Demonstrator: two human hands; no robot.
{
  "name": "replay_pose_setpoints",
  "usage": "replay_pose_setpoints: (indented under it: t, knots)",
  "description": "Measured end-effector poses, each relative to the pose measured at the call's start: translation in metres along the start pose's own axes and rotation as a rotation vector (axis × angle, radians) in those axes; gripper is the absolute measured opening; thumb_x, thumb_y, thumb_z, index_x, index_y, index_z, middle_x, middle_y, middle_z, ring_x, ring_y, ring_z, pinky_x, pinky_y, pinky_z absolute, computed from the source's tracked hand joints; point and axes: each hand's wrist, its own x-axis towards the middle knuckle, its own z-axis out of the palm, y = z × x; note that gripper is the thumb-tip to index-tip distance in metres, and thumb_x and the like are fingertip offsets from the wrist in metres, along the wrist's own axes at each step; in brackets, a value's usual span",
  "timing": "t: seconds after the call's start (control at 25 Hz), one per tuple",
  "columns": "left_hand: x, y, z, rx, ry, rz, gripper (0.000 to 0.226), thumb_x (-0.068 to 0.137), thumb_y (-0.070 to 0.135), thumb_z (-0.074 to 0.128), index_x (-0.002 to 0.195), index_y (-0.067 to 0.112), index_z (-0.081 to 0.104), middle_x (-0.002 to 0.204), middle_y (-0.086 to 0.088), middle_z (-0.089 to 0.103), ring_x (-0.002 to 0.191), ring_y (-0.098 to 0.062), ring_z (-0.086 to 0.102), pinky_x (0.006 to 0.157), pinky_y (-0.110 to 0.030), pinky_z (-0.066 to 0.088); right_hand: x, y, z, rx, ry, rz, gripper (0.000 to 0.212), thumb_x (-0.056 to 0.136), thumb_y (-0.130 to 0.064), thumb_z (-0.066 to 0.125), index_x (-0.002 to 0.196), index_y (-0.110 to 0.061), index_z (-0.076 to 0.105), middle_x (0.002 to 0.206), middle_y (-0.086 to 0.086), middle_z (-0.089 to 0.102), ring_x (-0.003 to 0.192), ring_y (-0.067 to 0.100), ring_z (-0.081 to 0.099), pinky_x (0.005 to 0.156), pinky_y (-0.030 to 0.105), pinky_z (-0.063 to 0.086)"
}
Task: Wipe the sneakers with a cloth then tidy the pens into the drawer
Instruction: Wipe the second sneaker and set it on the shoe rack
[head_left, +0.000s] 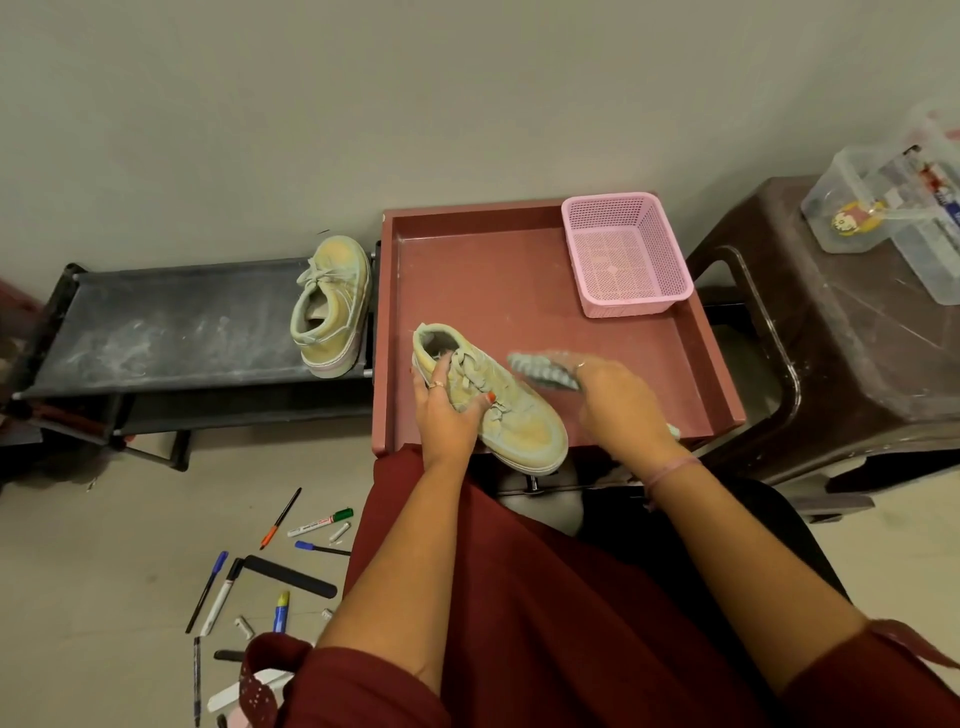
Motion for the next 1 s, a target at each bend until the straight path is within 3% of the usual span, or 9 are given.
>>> replay_pose_setpoints:
  t: [0.12,0.2,0.36,0.48,0.6,0.68,0.8,0.88,1.0]
  knots:
    - [0.001,-0.001,0.001,0.009,0.006,0.001,0.076,0.078,0.020,0.078,0.144,0.029,0.041,0.157,-0.010,0.020,0.141,-0.023,0.029,0.104,-0.019,0.027,-0.017,-0.006,0.046,-0.259,-0.134,-0.284,0.058,0.078,-0.003,0.064,0.132,-0.021,0.054,0.133,0.005,0.057,0.118,0.036,0.056,0.082,0.043,0.055]
    - [0.001,-0.002,0.000,0.010,-0.004,0.002,0.077,0.076,0.021,0.080,0.144,0.029,0.042,0.157,-0.011,0.020,0.141,-0.024,0.029,0.104,-0.020,0.028,-0.034,0.000,0.062,-0.358,-0.126,-0.321,0.059,0.068,-0.004,0.074,0.125,-0.015,0.062,0.131,0.005,0.059,0.114,0.035,0.060,0.074,0.040,0.057]
    - [0.001,-0.003,-0.001,-0.016,-0.019,-0.017,0.078,0.075,0.024,0.081,0.143,0.029,0.043,0.157,-0.011,0.021,0.141,-0.023,0.029,0.107,-0.026,0.030,-0.024,-0.010,0.018,-0.452,-0.223,-0.191,0.030,0.094,-0.013,0.047,0.119,-0.021,0.061,0.123,0.001,0.061,0.113,0.025,0.059,0.077,0.034,0.050]
    - [0.003,-0.007,0.000,-0.032,-0.003,0.008,0.078,0.073,0.025,0.083,0.142,0.031,0.044,0.156,-0.009,0.025,0.140,-0.023,0.033,0.108,-0.029,0.033,-0.011,-0.005,-0.029,-0.183,-0.286,0.072,0.033,0.092,-0.017,0.050,0.121,-0.028,0.060,0.116,0.003,0.066,0.103,0.027,0.062,0.075,0.032,0.047]
    - [0.003,-0.008,0.001,-0.058,0.013,-0.005,0.078,0.072,0.023,0.083,0.140,0.031,0.046,0.155,-0.008,0.028,0.138,-0.021,0.035,0.108,-0.027,0.033,0.001,-0.002,-0.033,0.187,-0.072,0.135,0.057,0.080,0.006,0.046,0.125,-0.027,0.060,0.122,-0.003,0.063,0.112,0.020,0.059,0.083,0.029,0.048]
    - [0.004,-0.007,0.002,-0.079,0.027,-0.005,0.075,0.074,0.018,0.081,0.139,0.032,0.047,0.152,-0.007,0.033,0.137,-0.021,0.038,0.109,-0.027,0.035,-0.003,-0.018,0.000,0.136,-0.118,-0.030,0.056,0.082,0.001,0.043,0.132,-0.022,0.052,0.138,0.000,0.052,0.122,0.019,0.051,0.097,0.031,0.044]
    - [0.003,-0.008,0.001,-0.101,0.025,0.003,0.068,0.079,0.009,0.073,0.138,0.032,0.048,0.149,-0.006,0.036,0.135,-0.019,0.040,0.106,-0.022,0.036,-0.045,-0.029,0.071,-0.265,-0.135,-0.271,0.057,0.089,-0.016,0.029,0.146,-0.017,0.033,0.152,0.004,0.035,0.134,0.028,0.040,0.101,0.050,0.040]
    - [0.004,-0.010,0.002,-0.093,0.017,0.006,0.071,0.076,0.021,0.080,0.138,0.034,0.048,0.151,-0.005,0.034,0.137,-0.019,0.037,0.110,-0.027,0.035,-0.065,-0.014,0.080,-0.414,-0.097,-0.393,0.055,0.090,-0.018,0.033,0.146,-0.020,0.032,0.152,0.003,0.034,0.135,0.031,0.041,0.098,0.055,0.044]
    - [0.005,-0.012,0.001,-0.093,0.003,-0.017,0.078,0.070,0.028,0.084,0.138,0.036,0.047,0.152,-0.007,0.032,0.138,-0.022,0.036,0.111,-0.041,0.038,-0.079,0.021,0.079,-0.521,-0.049,-0.604,0.066,0.088,-0.023,0.051,0.149,-0.023,0.025,0.156,0.000,0.021,0.139,0.033,0.031,0.096,0.053,0.046]
